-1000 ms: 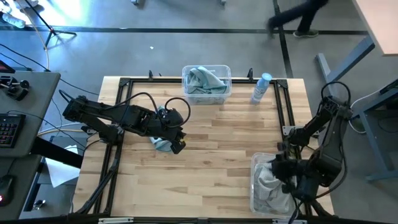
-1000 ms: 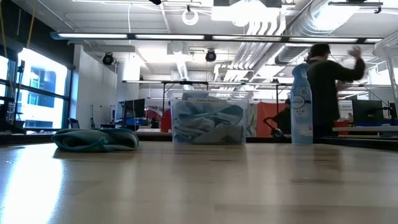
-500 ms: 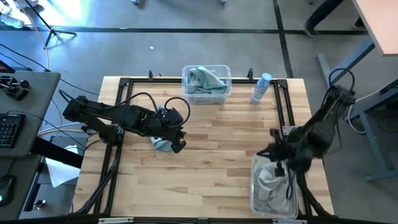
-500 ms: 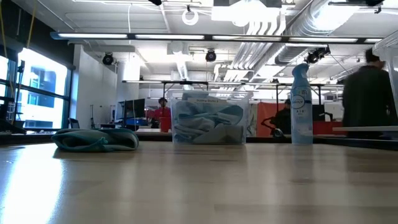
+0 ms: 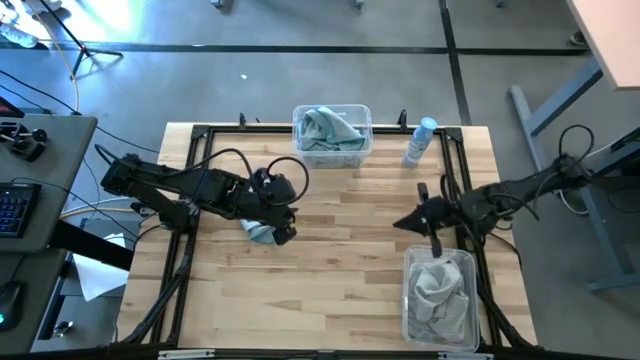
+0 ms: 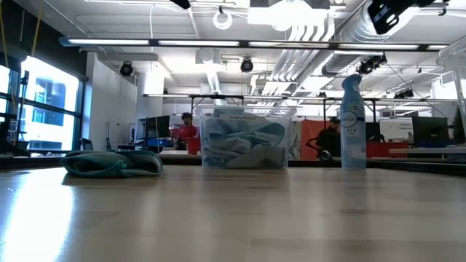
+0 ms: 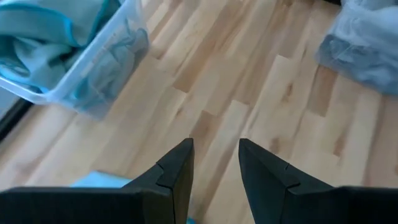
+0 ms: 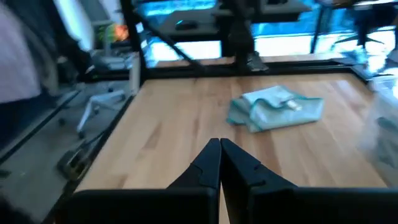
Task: Sort microfiber towel by color & place in baskets
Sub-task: Put the blue microfiber towel into the top transparent bin
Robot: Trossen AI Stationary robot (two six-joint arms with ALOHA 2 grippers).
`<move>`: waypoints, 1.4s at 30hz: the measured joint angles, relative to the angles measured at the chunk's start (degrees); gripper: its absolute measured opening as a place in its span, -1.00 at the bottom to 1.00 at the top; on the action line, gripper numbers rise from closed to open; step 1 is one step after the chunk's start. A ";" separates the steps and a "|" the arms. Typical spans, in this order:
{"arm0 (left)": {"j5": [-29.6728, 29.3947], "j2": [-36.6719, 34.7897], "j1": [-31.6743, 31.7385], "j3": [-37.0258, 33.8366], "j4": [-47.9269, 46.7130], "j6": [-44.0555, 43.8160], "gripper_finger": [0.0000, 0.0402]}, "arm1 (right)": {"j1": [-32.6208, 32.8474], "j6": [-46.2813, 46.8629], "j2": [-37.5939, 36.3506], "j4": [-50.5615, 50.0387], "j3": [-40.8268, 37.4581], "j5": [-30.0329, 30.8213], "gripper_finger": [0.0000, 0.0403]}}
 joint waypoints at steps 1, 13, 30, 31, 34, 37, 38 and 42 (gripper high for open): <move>-0.34 0.00 0.03 0.00 -0.17 0.60 -0.42 | -1.18 -0.01 0.51 0.80 -0.14 0.02 -1.00; 1.56 -3.31 7.15 -9.34 -1.31 4.89 -0.42 | -6.01 8.84 3.00 1.92 0.12 5.30 -1.00; 13.72 -20.72 26.95 -34.31 8.03 13.22 -0.42 | -6.01 9.13 3.03 2.36 0.14 17.77 -1.00; 13.98 -21.36 28.47 -35.02 8.03 13.57 -0.42 | -6.01 9.17 3.04 2.34 0.14 18.58 -1.00; 15.79 -22.72 32.99 -37.05 8.09 13.55 -0.42 | -6.01 9.22 3.03 2.35 0.15 20.92 -1.00; 17.05 -22.69 36.37 -38.96 8.09 12.97 -0.42 | -6.01 9.22 3.04 2.36 0.15 22.37 -1.00; 17.20 -22.50 37.25 -39.60 7.99 12.66 -0.42 | -6.01 9.41 3.03 2.36 0.17 22.40 -1.00; 17.90 -21.27 40.26 -42.44 8.01 12.14 -0.42 | -6.01 12.12 3.05 2.36 0.17 22.77 -1.00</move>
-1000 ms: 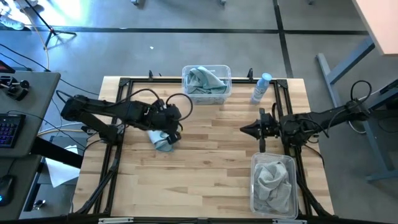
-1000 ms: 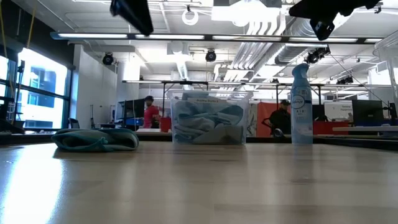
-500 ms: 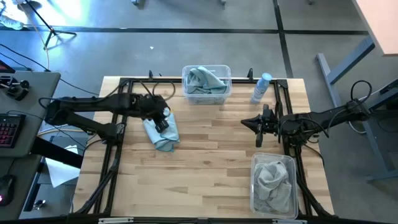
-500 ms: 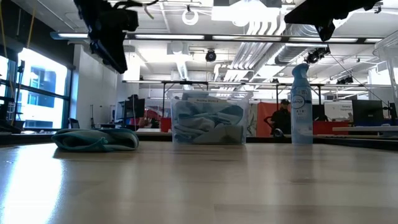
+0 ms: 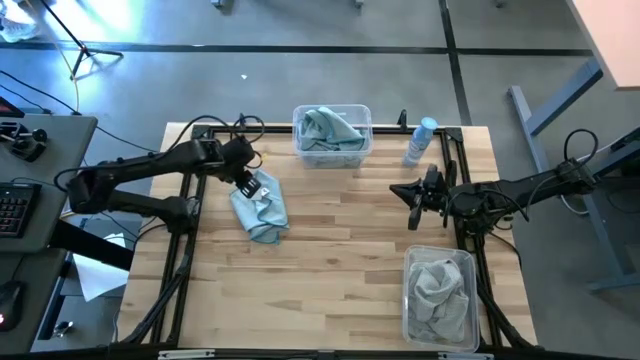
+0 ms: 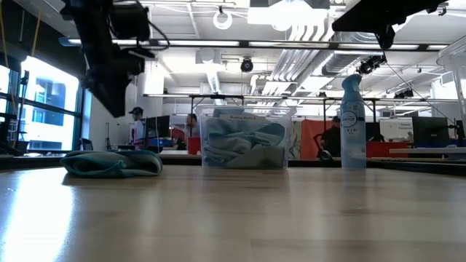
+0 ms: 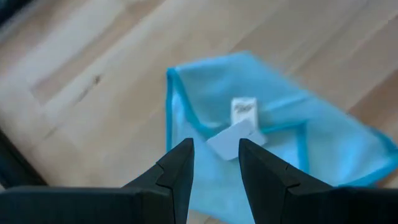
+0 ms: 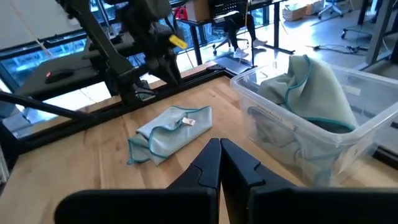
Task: Sort microfiber towel by color & place in baskets
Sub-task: Put the blue microfiber towel into the top transparent bin
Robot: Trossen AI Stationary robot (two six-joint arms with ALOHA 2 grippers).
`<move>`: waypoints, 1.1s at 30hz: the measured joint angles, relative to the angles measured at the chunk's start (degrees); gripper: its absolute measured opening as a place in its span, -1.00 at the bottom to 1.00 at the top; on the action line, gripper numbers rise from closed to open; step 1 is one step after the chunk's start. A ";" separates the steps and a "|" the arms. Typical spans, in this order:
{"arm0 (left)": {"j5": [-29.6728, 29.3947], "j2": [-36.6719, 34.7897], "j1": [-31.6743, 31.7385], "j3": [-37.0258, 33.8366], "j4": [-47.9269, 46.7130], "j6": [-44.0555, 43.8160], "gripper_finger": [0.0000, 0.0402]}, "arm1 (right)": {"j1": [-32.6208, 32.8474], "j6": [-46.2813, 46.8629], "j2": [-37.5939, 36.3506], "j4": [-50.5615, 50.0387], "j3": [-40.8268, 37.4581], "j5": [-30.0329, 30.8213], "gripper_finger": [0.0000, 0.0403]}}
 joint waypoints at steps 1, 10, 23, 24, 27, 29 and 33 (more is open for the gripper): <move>0.51 0.34 0.65 -0.67 -0.11 -0.02 -0.42 | 0.00 0.37 -0.01 0.00 0.00 0.02 -1.00; 0.97 4.72 4.54 -5.21 -0.12 -0.43 -0.42 | -0.02 1.41 -0.01 -0.02 0.00 1.75 -1.00; 0.95 15.74 7.46 -5.66 -0.51 4.87 -0.42 | 0.00 4.21 0.00 -0.02 0.00 1.86 -1.00; 0.95 16.53 7.48 -5.66 -0.54 4.90 -0.42 | 0.00 4.44 0.00 -0.02 0.00 1.86 -1.00; 1.32 18.81 7.48 -5.66 -0.59 5.09 -0.42 | 0.00 4.61 0.00 -0.02 0.00 1.86 -1.00; 2.82 20.35 7.48 -5.66 -0.61 6.03 -0.42 | 0.00 4.61 0.00 -0.02 0.00 1.86 -1.00; 5.86 23.34 7.48 -5.68 -0.58 7.99 -0.42 | 0.00 4.61 0.00 -0.02 0.00 1.84 -1.00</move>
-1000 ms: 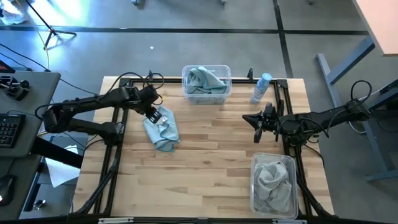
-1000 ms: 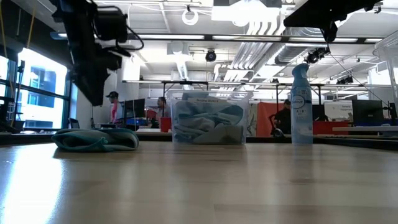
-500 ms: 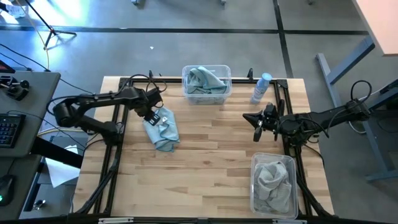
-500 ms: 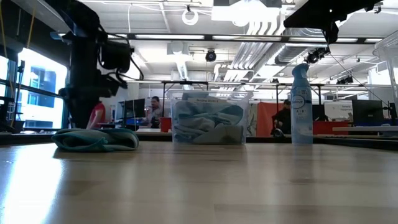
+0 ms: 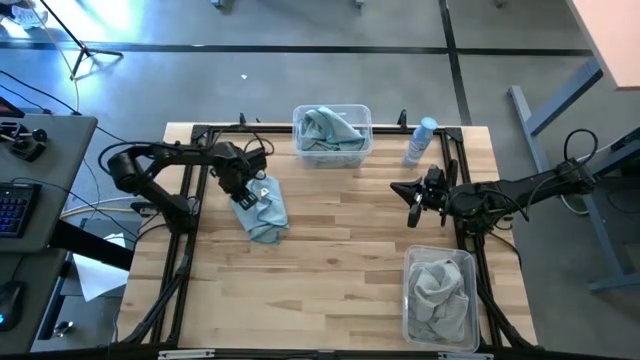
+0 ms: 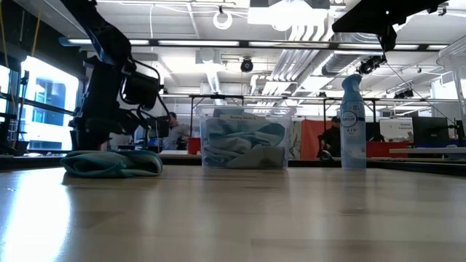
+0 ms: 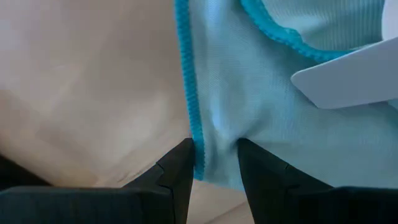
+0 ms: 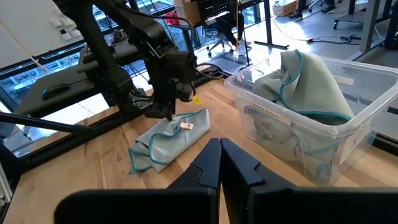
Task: Sort microfiber towel by color & place in baskets
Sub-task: Put the blue microfiber towel into the top transparent bin
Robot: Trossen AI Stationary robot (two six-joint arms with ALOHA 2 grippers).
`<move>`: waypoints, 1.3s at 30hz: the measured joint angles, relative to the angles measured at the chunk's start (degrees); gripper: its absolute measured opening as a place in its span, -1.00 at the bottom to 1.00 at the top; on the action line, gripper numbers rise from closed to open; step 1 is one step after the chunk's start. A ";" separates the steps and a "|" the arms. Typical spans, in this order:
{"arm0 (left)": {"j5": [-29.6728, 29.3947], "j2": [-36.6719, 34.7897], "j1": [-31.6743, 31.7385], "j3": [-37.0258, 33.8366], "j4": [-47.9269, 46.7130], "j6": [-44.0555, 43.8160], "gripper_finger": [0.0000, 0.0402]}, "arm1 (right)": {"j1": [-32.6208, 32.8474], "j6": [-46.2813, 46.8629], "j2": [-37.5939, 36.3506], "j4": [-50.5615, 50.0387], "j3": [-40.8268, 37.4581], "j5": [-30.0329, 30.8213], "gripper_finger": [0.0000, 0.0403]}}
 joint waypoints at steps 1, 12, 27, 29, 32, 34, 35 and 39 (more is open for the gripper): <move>0.37 0.66 -0.01 0.06 0.00 0.08 -0.44 | 0.00 0.00 0.00 0.00 0.00 0.00 -1.00; 3.73 -5.46 -0.25 -0.09 -0.84 -2.03 -0.96 | 0.00 -1.99 0.00 -0.02 0.00 -0.04 -1.00; 7.28 -37.81 -6.05 11.45 2.49 -13.51 -1.00 | 0.00 -0.11 0.00 -6.75 0.02 -1.69 -1.00; 6.56 -39.70 -7.71 13.87 6.98 -15.07 -1.00 | 0.00 -0.13 0.00 -6.78 0.02 -1.88 -1.00; 4.12 -40.41 -10.52 16.80 15.52 -16.56 -1.00 | 0.00 -0.15 0.00 -6.77 0.02 -1.88 -1.00; 3.23 -39.92 -12.25 17.99 22.10 -16.23 -1.00 | 0.00 -0.15 -0.01 -6.75 0.02 -1.88 -1.00; 3.18 -39.25 -12.95 18.51 25.59 -15.50 -1.00 | 0.00 -0.17 0.00 -6.78 0.02 -1.88 -1.00; 3.13 -34.56 -14.95 21.29 36.68 -11.75 -1.00 | 0.00 -0.20 0.00 -6.78 0.02 -2.31 -1.00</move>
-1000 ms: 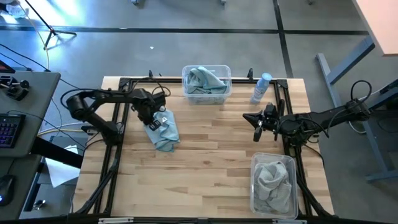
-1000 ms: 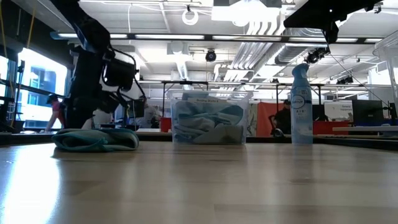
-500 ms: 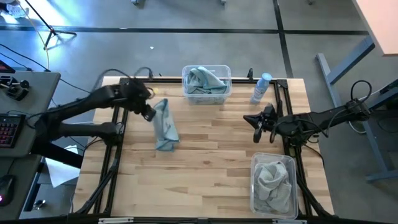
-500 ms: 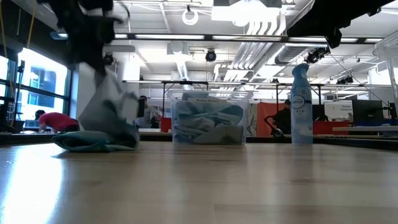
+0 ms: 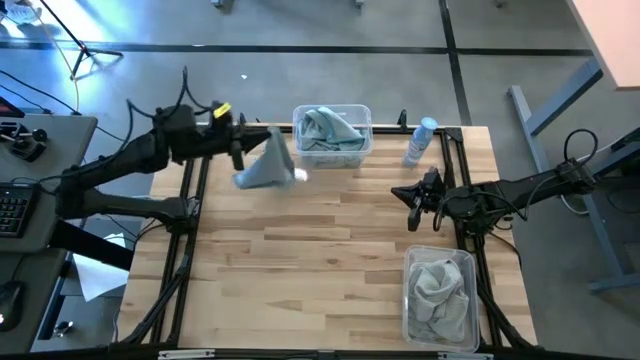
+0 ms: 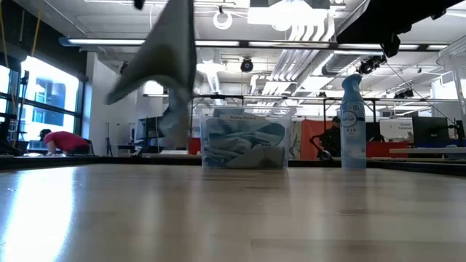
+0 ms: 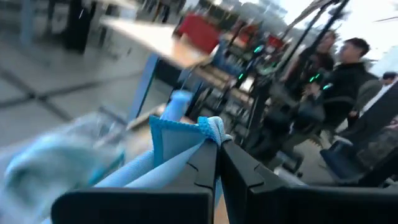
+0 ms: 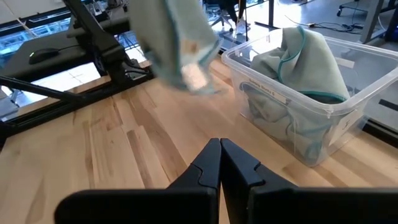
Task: Sort microfiber towel by color & place in baskets
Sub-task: Put the blue microfiber towel into the top transparent bin
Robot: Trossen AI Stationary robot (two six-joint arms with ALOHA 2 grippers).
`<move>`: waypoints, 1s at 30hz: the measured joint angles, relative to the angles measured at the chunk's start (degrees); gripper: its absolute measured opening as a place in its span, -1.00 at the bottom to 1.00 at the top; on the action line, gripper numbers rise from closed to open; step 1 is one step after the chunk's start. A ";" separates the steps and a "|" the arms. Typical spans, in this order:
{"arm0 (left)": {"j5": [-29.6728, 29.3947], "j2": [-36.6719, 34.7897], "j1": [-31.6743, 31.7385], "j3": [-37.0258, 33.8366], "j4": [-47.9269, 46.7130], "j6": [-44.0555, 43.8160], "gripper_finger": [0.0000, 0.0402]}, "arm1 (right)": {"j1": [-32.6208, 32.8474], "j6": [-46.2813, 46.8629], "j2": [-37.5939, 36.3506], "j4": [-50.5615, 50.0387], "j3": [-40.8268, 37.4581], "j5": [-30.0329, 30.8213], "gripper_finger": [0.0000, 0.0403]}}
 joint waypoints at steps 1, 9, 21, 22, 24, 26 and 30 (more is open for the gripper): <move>-0.02 1.56 -0.26 1.05 2.03 1.01 -1.00 | 0.00 0.00 0.00 0.02 0.00 -0.10 -1.00; -1.31 15.60 1.26 17.00 5.94 9.96 -1.00 | 0.00 0.00 0.00 0.27 0.00 -0.51 -1.00; -1.33 35.85 6.13 45.58 4.37 16.98 -1.00 | 0.00 0.04 0.00 0.31 0.00 -0.67 -1.00; -1.34 37.22 6.47 47.11 3.99 17.58 -1.00 | 0.00 0.04 0.00 0.31 0.00 -0.67 -1.00; -1.31 39.74 7.10 49.35 3.58 18.27 -1.00 | 0.00 0.04 0.00 0.31 0.00 -0.67 -1.00; -1.15 41.85 7.84 50.84 2.48 18.32 -1.00 | 0.00 0.04 0.00 0.31 0.00 -0.67 -1.00; -1.13 44.15 8.81 51.36 -2.99 17.30 -1.00 | 0.00 0.04 0.00 0.31 0.00 -0.67 -1.00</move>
